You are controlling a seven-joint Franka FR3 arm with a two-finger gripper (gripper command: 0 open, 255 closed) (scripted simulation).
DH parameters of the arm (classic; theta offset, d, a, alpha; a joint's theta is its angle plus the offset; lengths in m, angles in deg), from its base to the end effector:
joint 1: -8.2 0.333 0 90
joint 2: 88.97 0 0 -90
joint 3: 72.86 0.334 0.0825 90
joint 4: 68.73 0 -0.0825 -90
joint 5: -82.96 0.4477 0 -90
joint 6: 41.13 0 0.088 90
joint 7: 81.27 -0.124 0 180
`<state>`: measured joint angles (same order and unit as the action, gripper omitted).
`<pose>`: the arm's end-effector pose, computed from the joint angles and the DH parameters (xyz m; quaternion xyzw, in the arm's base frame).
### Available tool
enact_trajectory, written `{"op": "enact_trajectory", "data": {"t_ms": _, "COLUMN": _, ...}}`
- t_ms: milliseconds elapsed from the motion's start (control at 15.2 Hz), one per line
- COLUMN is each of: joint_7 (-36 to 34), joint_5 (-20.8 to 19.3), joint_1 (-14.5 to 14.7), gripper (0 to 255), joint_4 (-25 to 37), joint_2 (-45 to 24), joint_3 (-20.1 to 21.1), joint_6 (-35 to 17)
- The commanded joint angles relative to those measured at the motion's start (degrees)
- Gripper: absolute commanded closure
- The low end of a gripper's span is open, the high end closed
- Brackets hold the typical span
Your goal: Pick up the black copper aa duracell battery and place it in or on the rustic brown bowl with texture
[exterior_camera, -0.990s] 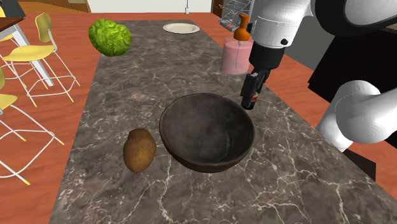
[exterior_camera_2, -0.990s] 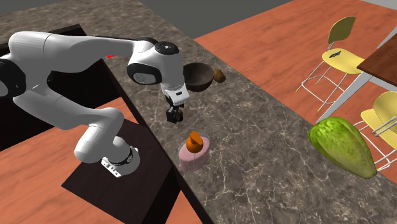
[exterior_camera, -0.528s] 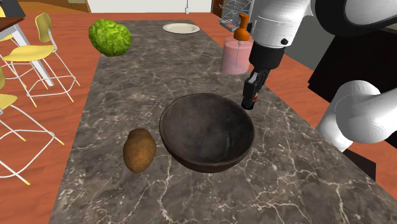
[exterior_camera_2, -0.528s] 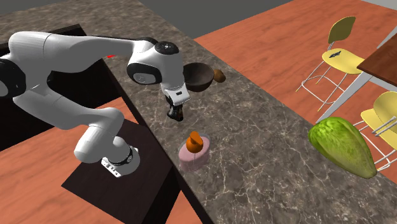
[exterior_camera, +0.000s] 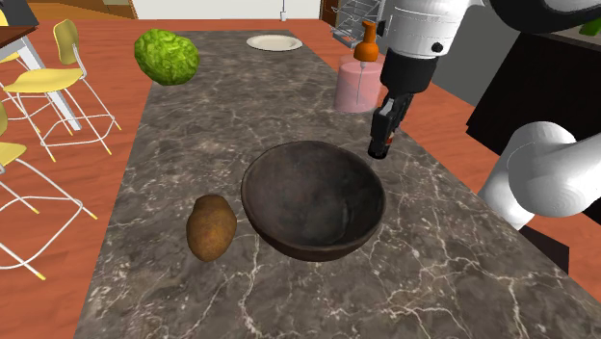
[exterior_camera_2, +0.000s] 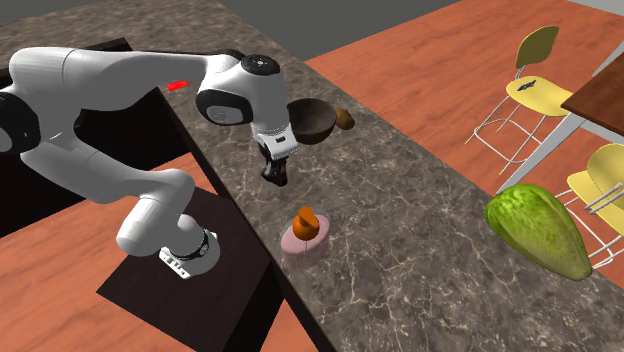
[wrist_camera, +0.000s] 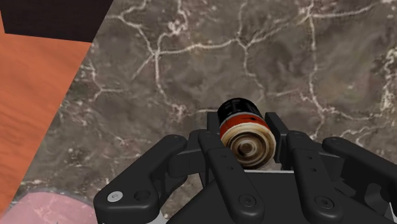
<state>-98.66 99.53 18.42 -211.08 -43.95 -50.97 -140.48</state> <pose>0.3035 0.2371 0.5070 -0.9986 -0.0523 0.0015 0.0094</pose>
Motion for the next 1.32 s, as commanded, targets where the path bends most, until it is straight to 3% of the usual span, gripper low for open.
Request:
{"op": "enact_trajectory", "data": {"t_ms": 0, "joint_7": 0.07, "joint_5": -0.45, "joint_1": -0.22, "gripper": 255, "joint_4": 1.58, "joint_2": -0.07, "joint_3": -0.52, "joint_6": 1.56}}
{"op": "enact_trajectory", "data": {"t_ms": 1254, "joint_7": -1.07, "joint_5": -3.0, "joint_1": -1.52, "gripper": 255, "joint_4": 18.15, "joint_2": -3.38, "joint_3": -2.96, "joint_6": 14.86}}
